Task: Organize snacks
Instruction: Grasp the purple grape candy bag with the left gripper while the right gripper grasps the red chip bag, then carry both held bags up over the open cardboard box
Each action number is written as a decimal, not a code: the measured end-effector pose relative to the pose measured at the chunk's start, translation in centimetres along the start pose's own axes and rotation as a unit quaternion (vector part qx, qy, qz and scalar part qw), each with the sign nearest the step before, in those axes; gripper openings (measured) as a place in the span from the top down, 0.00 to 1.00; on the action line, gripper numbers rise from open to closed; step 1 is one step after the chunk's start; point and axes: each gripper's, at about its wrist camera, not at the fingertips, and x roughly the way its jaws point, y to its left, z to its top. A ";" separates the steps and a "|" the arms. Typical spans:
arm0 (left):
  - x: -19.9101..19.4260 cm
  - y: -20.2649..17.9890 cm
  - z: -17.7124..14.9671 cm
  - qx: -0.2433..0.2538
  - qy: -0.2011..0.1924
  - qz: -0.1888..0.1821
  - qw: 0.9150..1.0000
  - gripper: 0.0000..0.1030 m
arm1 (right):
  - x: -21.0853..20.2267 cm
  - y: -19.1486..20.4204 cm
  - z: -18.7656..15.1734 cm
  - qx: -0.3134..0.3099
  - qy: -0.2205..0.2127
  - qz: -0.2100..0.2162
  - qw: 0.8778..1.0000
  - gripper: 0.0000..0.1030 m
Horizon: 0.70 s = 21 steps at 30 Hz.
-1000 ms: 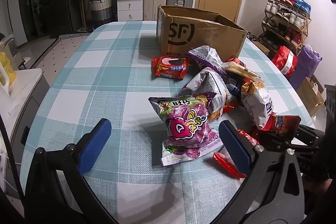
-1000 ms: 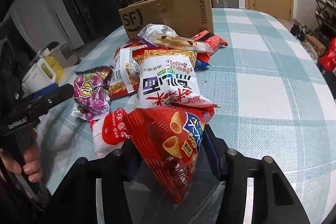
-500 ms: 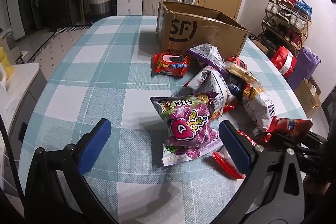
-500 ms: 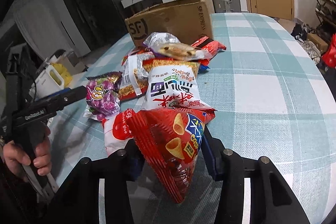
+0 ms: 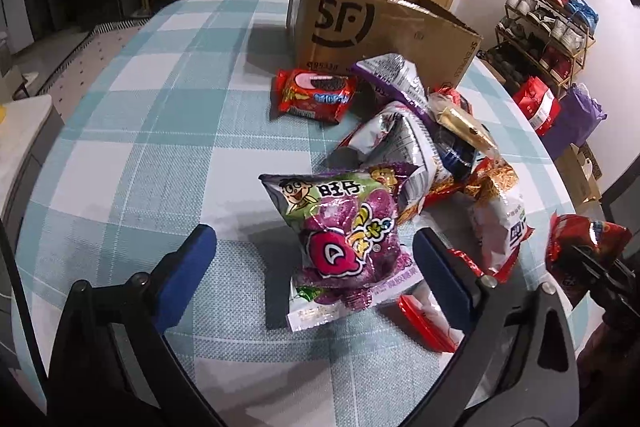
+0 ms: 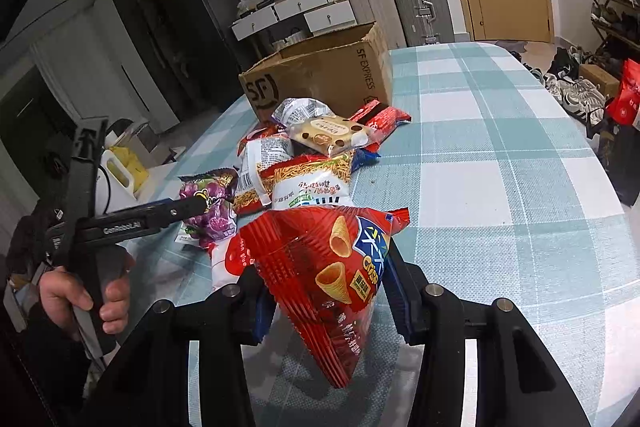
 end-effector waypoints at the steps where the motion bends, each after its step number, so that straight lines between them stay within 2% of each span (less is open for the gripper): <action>1: 0.3 0.1 0.0 -0.002 0.004 -0.003 1.000 0.10 | -0.1 0.0 0.0 0.000 -0.001 0.000 1.000 0.54; 3: 0.9 0.3 0.0 -0.005 0.017 -0.010 1.000 0.17 | -0.3 -0.1 0.1 -0.001 -0.003 0.000 1.000 0.54; 4: 1.2 0.4 0.0 -0.009 0.021 -0.025 0.999 0.20 | -0.3 -0.2 0.1 -0.001 -0.003 0.000 1.000 0.54; 6: 1.6 0.7 0.0 -0.014 0.027 -0.056 0.998 0.39 | -0.5 -0.2 0.2 0.000 -0.007 0.002 1.000 0.54; 7: 1.8 0.7 0.0 -0.015 0.029 -0.081 0.996 0.57 | -0.6 -0.3 0.2 0.001 -0.007 0.002 1.000 0.54; 8: 1.9 0.8 0.0 -0.017 0.030 -0.095 0.995 0.65 | -0.7 -0.3 0.2 0.001 -0.009 0.002 1.000 0.54; 11: 1.9 0.9 0.0 -0.018 0.028 -0.118 0.992 0.70 | -0.7 -0.1 0.3 -0.002 -0.009 0.002 1.000 0.54; 14: 2.0 1.5 -0.3 -0.032 0.029 -0.131 0.990 0.71 | -1.0 0.0 0.4 -0.001 -0.013 0.006 1.000 0.54; 21: 0.0 1.8 -0.8 -0.027 0.015 -0.127 0.991 0.72 | -1.4 1.2 1.0 -0.009 -0.019 0.010 1.000 0.54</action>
